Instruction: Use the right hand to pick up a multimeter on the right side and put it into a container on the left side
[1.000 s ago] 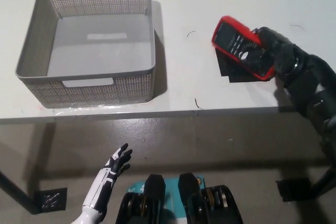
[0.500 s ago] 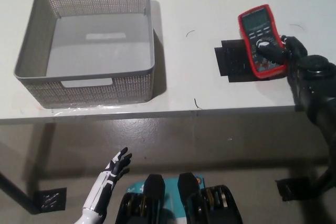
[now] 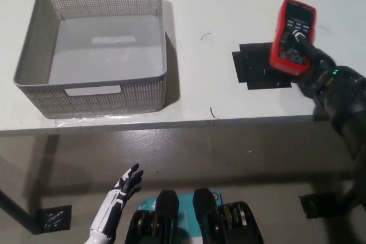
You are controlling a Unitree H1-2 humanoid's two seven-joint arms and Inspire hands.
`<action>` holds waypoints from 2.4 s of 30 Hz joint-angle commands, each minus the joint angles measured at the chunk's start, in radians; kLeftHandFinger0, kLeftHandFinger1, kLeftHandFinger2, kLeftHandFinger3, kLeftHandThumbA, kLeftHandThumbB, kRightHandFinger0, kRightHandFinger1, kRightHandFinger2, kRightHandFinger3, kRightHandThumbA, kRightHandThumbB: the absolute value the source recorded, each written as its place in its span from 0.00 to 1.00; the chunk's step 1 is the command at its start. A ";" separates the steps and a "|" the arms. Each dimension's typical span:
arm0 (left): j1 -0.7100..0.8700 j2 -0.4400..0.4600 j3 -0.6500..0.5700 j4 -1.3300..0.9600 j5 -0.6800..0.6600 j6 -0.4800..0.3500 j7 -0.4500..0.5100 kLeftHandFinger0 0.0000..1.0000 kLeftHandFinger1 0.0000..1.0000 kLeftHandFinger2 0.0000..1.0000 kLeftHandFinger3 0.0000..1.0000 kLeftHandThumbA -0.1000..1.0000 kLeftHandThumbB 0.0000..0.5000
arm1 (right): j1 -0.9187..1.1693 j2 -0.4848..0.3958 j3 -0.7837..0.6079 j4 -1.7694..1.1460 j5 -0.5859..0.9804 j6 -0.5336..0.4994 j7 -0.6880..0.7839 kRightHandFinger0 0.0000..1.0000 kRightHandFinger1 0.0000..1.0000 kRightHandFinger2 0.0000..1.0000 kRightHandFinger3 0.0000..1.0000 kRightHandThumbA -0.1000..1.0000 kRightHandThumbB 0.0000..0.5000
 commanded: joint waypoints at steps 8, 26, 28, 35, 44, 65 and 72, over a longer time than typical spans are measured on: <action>0.014 -0.001 0.000 -0.047 -0.015 -0.039 -0.011 1.00 1.00 1.00 1.00 1.00 0.76 | -0.272 0.151 -0.099 -0.066 0.279 0.139 0.185 0.00 0.09 0.62 1.00 0.00 0.32; 0.031 -0.004 -0.018 -0.073 0.003 -0.033 -0.006 1.00 1.00 1.00 1.00 1.00 0.83 | -0.396 0.275 0.079 -0.083 0.302 0.189 0.196 0.00 0.02 0.62 1.00 0.00 0.21; 0.034 0.002 -0.022 -0.078 0.016 -0.033 -0.005 1.00 1.00 1.00 1.00 1.00 0.81 | -0.411 0.295 0.128 -0.089 0.273 0.169 0.191 0.00 0.00 0.59 1.00 0.00 0.27; 0.040 0.006 -0.043 -0.083 0.037 -0.042 -0.011 1.00 1.00 1.00 1.00 1.00 0.82 | -0.411 0.351 0.402 -0.081 0.094 0.032 0.116 0.00 0.02 0.53 1.00 0.00 0.39; 0.038 0.021 -0.069 -0.082 0.071 -0.073 -0.020 1.00 1.00 1.00 1.00 1.00 0.98 | -0.324 0.353 0.923 -0.064 -0.244 -0.096 -0.030 0.00 0.43 0.86 0.97 0.00 0.37; 0.024 0.023 -0.113 -0.115 0.093 0.005 -0.030 1.00 1.00 1.00 1.00 1.00 1.00 | -0.279 0.267 1.064 -0.100 -0.234 -0.192 0.101 1.00 1.00 1.00 1.00 0.99 1.00; 0.019 0.023 -0.120 -0.102 0.102 -0.007 -0.030 1.00 1.00 1.00 1.00 1.00 1.00 | -0.304 0.246 0.893 -0.136 -0.088 -0.252 0.171 1.00 1.00 1.00 1.00 1.00 1.00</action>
